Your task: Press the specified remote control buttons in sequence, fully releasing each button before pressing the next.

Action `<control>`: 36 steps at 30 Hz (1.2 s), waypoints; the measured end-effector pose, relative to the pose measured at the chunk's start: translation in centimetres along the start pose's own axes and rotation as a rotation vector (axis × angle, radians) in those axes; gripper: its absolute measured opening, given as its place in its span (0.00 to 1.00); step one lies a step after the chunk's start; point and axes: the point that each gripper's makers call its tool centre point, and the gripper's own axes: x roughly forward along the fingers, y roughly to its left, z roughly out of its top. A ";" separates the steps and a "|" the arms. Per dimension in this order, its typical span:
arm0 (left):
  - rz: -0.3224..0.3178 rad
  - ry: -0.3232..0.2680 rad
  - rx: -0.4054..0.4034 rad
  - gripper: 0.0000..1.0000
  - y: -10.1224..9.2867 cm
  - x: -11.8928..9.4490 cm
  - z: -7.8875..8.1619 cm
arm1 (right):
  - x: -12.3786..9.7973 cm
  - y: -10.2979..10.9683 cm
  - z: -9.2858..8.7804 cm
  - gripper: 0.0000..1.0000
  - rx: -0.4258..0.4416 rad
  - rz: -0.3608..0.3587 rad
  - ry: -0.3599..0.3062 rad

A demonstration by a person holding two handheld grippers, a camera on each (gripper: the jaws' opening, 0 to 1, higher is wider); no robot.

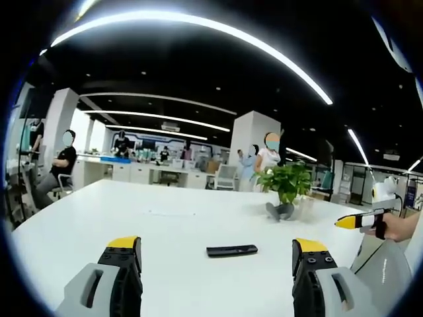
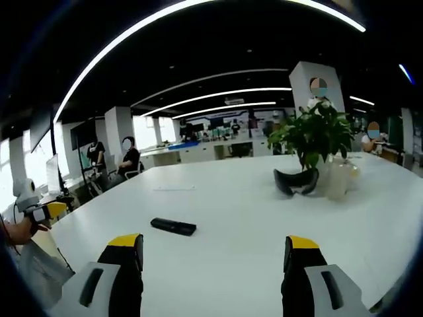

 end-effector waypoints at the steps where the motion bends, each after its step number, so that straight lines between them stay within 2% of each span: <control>1: -0.001 0.003 -0.001 0.98 0.0 0.0 -0.1 | 0.0 0.0 0.0 0.87 -0.001 0.002 0.001; 9: -0.009 -0.020 -0.021 0.98 0.2 -0.1 0.4 | 0.0 0.0 0.3 0.88 -0.002 -0.003 -0.004; 14: -0.061 -0.017 -0.045 0.99 -0.7 0.1 0.6 | 0.1 0.4 0.7 0.90 0.018 0.030 0.000; 16: -0.088 0.017 0.010 0.99 -1.4 0.4 0.0 | -0.2 0.8 1.0 0.90 0.018 0.053 0.005; 20: -0.126 0.081 0.020 0.99 -2.5 0.8 -1.1 | -1.1 0.9 1.8 0.90 0.034 0.070 -0.014; 23: -0.122 0.093 0.024 0.99 -2.4 0.8 -1.3 | -1.8 0.7 2.3 0.91 0.067 0.072 -0.030; 27: -0.096 0.091 -0.014 0.99 -1.7 0.8 -1.1 | -2.1 0.4 2.2 0.90 0.050 0.054 -0.023; 36: -0.066 0.111 -0.037 0.99 -0.8 1.0 -1.4 | -1.2 1.3 1.3 0.90 0.028 0.061 0.016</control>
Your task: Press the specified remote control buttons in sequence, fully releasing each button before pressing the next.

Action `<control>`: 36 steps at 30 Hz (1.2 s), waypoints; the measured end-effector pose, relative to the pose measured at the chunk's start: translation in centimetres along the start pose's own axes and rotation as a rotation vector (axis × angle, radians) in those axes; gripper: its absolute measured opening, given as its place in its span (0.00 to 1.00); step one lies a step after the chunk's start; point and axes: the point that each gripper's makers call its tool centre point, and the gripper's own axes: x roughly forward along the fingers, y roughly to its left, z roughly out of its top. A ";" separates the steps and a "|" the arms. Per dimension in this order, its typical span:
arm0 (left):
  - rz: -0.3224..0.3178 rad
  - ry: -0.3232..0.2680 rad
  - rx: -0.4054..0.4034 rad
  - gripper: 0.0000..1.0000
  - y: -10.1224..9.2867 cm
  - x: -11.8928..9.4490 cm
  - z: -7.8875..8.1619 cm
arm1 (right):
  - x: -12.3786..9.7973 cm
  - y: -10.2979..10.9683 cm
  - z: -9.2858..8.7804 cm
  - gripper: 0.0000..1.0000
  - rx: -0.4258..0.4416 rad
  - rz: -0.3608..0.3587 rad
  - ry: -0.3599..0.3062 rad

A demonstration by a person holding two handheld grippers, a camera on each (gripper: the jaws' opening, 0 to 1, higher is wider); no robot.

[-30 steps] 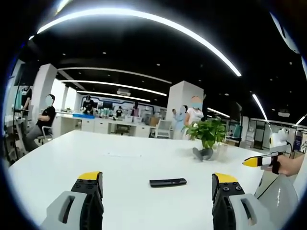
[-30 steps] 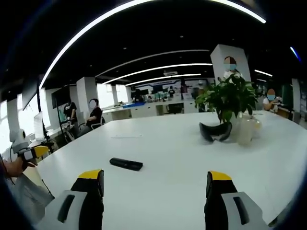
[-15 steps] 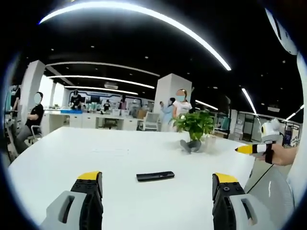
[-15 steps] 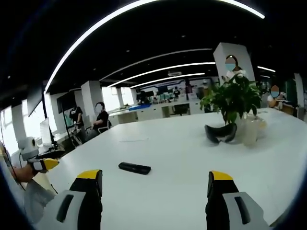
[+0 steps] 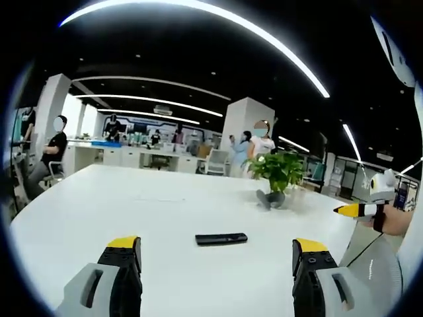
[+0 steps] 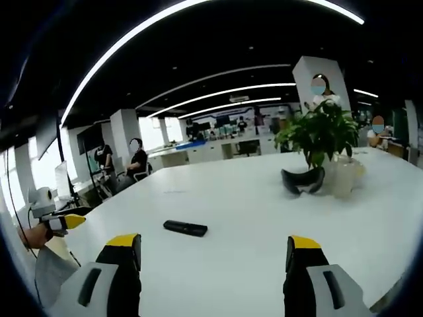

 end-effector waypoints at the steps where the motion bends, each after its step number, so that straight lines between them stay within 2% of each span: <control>1: 0.000 0.004 0.000 0.99 0.1 0.1 0.0 | 0.1 0.0 0.0 0.90 -0.001 0.001 0.002; 5: -0.027 0.049 0.074 0.98 0.4 0.8 0.0 | 0.5 0.5 -0.2 0.90 -0.001 0.017 0.007; 8: -0.045 0.075 0.089 0.98 0.7 1.6 0.1 | 0.8 0.9 -0.4 0.88 -0.010 0.031 0.017; 14: -0.106 0.158 0.045 0.98 0.9 4.1 -1.2 | 1.1 1.4 -1.0 0.88 -0.043 0.043 0.043; 17: -0.122 0.174 0.039 0.98 0.9 5.1 -1.7 | 1.2 1.5 -1.0 0.88 -0.039 0.044 0.040; 24: -0.152 0.182 -0.044 0.98 1.2 7.7 -2.2 | 1.5 1.1 -1.2 0.87 -0.038 0.032 0.048; 30: -0.223 0.285 0.051 0.98 1.2 10.3 -3.6 | 1.6 0.7 -1.7 0.86 -0.037 0.011 0.072; 36: -0.272 0.339 0.106 0.98 1.1 12.6 -4.3 | 1.6 0.4 -1.8 0.86 -0.037 -0.003 0.075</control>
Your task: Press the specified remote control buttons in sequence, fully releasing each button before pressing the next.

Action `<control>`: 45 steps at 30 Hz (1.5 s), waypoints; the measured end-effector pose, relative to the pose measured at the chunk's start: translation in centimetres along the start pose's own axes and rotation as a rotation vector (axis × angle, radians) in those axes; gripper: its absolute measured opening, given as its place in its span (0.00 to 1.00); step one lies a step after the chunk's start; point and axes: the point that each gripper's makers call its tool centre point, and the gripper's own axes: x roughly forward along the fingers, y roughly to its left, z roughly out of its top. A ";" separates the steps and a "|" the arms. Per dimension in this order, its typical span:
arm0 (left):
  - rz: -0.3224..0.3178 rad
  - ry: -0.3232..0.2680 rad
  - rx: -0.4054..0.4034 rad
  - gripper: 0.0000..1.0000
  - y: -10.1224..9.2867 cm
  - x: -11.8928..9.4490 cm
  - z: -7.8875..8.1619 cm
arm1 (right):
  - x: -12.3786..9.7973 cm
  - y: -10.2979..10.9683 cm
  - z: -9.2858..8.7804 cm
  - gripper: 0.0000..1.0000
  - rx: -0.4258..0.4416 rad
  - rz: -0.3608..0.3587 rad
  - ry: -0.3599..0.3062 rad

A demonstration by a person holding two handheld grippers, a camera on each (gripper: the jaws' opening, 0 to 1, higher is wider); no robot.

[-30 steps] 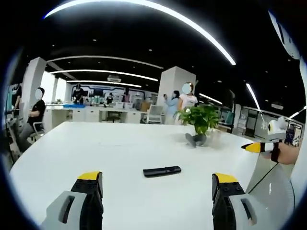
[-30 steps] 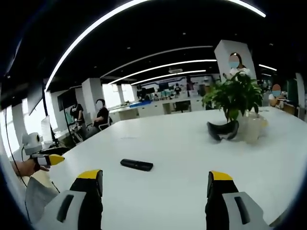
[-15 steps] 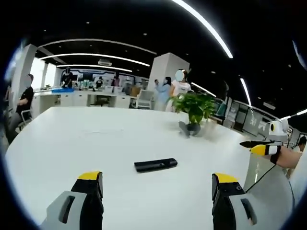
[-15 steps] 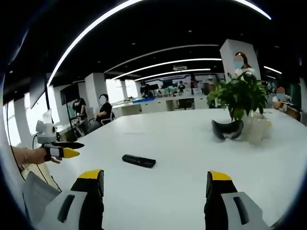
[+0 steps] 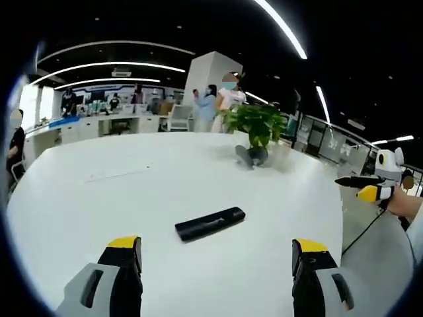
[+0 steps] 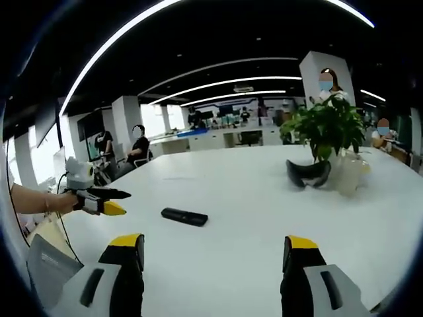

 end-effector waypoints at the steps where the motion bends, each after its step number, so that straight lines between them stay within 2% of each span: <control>1: -0.011 0.016 0.020 0.98 0.0 0.5 0.0 | 0.0 -0.1 0.0 0.86 0.001 -0.003 0.000; 12: -0.077 0.170 0.175 0.98 0.8 4.0 -0.6 | -0.2 -0.5 -0.5 0.85 0.007 -0.018 0.010; 15: -0.097 0.205 0.196 0.98 0.9 4.8 -0.9 | -0.1 -0.5 -0.5 0.85 0.007 -0.018 0.012; 21: -0.140 0.328 0.222 0.98 1.5 6.5 -2.3 | -0.1 -0.6 -0.6 0.82 0.013 -0.013 0.019; 29: -0.191 0.454 0.326 0.98 2.2 7.8 -3.4 | 0.0 -0.6 -0.8 0.78 0.016 -0.003 0.028; 35: -0.233 0.514 0.366 0.98 2.3 8.6 -3.5 | 0.0 -0.6 -1.0 0.76 0.017 0.007 0.034; 40: -0.316 0.611 0.463 0.97 2.4 9.0 -4.4 | -0.1 -0.6 -1.2 0.74 0.009 0.017 0.042; 45: -0.349 0.675 0.557 0.91 3.1 9.3 -4.7 | 0.0 -0.5 -1.7 0.68 0.012 0.032 0.064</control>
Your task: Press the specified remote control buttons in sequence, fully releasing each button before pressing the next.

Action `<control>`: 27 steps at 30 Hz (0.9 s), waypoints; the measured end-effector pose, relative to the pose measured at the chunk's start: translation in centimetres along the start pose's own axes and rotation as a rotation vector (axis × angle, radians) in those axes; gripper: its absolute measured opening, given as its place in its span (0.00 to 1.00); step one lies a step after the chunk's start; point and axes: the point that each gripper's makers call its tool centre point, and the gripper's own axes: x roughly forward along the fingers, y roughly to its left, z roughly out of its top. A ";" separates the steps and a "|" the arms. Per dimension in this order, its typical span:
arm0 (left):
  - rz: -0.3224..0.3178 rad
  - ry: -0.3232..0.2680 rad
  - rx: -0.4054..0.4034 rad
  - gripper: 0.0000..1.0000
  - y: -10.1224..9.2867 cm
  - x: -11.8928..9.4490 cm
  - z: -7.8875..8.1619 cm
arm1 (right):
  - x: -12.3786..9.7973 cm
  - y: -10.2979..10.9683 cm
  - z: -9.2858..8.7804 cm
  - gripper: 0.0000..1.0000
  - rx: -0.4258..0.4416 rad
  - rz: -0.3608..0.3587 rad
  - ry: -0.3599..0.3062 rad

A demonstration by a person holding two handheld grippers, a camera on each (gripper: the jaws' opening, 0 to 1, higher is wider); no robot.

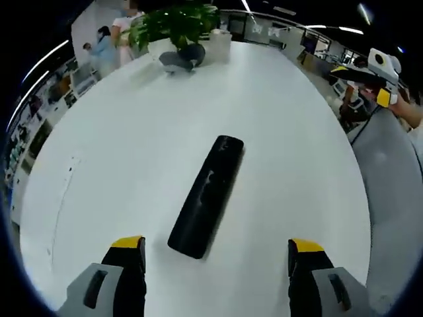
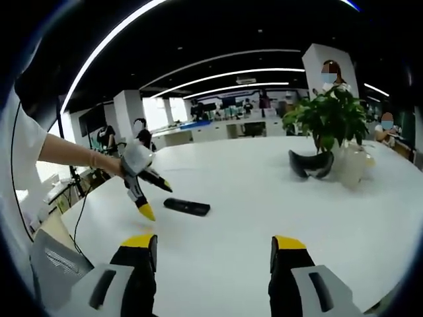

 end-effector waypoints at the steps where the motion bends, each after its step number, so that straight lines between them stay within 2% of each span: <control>1: 0.001 0.003 0.009 0.89 0.1 0.0 0.1 | 0.0 0.0 0.0 0.67 0.001 0.000 0.003; 5: -0.010 0.013 0.051 0.86 0.6 0.2 0.4 | 0.3 0.5 -0.6 0.67 -0.011 0.021 0.039; 9: -0.072 0.038 0.135 0.79 0.1 0.7 0.3 | 0.4 1.1 -1.0 0.62 -0.041 0.040 0.070; 12: -0.093 0.048 0.183 0.71 -0.1 1.1 0.6 | 0.5 1.3 -1.3 0.59 -0.056 0.046 0.085; 17: -0.094 0.036 0.201 0.55 0.0 1.7 1.6 | 0.4 1.2 -1.5 0.55 -0.060 0.045 0.098; 21: -0.101 0.020 0.219 0.50 0.0 1.8 2.1 | 0.1 0.9 -1.7 0.53 -0.070 0.039 0.112; 23: -0.105 0.012 0.229 0.42 0.0 1.9 2.2 | -0.2 0.6 -1.7 0.52 -0.074 0.032 0.114; 27: -0.103 0.005 0.233 0.35 0.1 1.8 2.2 | -0.6 0.0 -1.8 0.50 -0.062 0.017 0.107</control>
